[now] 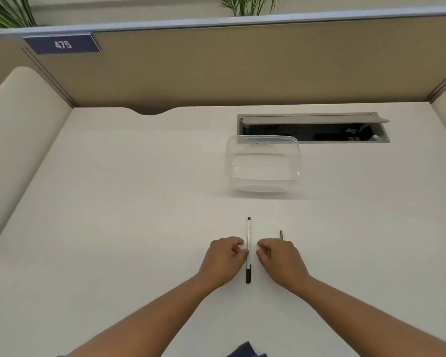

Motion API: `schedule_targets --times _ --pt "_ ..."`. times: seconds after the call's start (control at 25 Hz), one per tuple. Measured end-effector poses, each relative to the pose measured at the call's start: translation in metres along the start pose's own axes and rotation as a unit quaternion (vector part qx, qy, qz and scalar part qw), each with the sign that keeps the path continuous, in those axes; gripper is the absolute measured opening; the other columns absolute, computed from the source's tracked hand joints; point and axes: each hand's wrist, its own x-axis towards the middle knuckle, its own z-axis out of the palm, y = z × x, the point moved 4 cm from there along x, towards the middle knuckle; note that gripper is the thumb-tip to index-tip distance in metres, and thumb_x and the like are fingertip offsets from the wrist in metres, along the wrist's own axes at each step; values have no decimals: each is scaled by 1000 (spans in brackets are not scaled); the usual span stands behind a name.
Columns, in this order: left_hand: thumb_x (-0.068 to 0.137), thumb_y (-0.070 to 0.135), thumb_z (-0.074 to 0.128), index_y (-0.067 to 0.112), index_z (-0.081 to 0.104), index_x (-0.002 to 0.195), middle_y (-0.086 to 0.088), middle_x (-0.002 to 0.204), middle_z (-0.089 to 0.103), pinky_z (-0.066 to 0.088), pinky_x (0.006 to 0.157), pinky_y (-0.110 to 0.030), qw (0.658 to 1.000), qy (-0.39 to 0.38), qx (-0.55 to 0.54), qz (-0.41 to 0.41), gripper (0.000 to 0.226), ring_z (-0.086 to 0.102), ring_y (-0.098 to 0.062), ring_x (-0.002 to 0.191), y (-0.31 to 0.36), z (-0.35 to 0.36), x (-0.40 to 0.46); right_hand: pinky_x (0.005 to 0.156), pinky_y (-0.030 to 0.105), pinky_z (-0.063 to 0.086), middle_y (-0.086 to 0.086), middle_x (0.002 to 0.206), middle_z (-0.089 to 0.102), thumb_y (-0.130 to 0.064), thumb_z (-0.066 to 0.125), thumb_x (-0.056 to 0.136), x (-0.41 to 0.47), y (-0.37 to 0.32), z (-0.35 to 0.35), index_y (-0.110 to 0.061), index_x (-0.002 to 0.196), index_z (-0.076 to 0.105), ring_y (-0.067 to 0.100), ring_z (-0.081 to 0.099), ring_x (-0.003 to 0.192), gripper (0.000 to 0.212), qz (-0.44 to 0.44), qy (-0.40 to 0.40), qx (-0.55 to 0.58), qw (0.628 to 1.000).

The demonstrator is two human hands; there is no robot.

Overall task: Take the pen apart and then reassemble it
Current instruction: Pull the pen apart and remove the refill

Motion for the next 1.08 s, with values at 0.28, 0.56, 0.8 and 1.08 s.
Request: schedule_targets --times 0.28,0.56,0.8,1.08 --pt "88 16 59 29 65 93 -12 87 75 59 81 -43 983 15 -157 -96 15 71 -22 75 0 6 0 59 33 27 7 65 32 -4 52 77 10 -3 11 -8 62 36 20 30 62 22 131 -64 279 949" --pt "91 10 61 7 72 87 -8 75 72 59 74 -40 958 3 -243 -149 12 65 -19 67 2 9 5 64 34 45 8 72 54 1 59 86 9 3 24 -2 103 66 21 48 65 19 189 -106 400 891" --pt "89 14 71 9 69 93 -7 78 71 51 62 -27 953 13 -260 -156 6 64 -16 65 1 6 3 72 31 55 9 81 68 3 59 89 1 -3 21 -10 106 68 17 60 69 23 182 -110 436 874" --pt "90 24 70 24 69 91 2 82 70 53 64 -29 982 57 -167 -71 2 62 -14 70 11 -16 -1 69 28 61 8 97 75 -20 66 90 3 -12 -4 -12 97 73 18 71 79 13 195 -85 459 862"
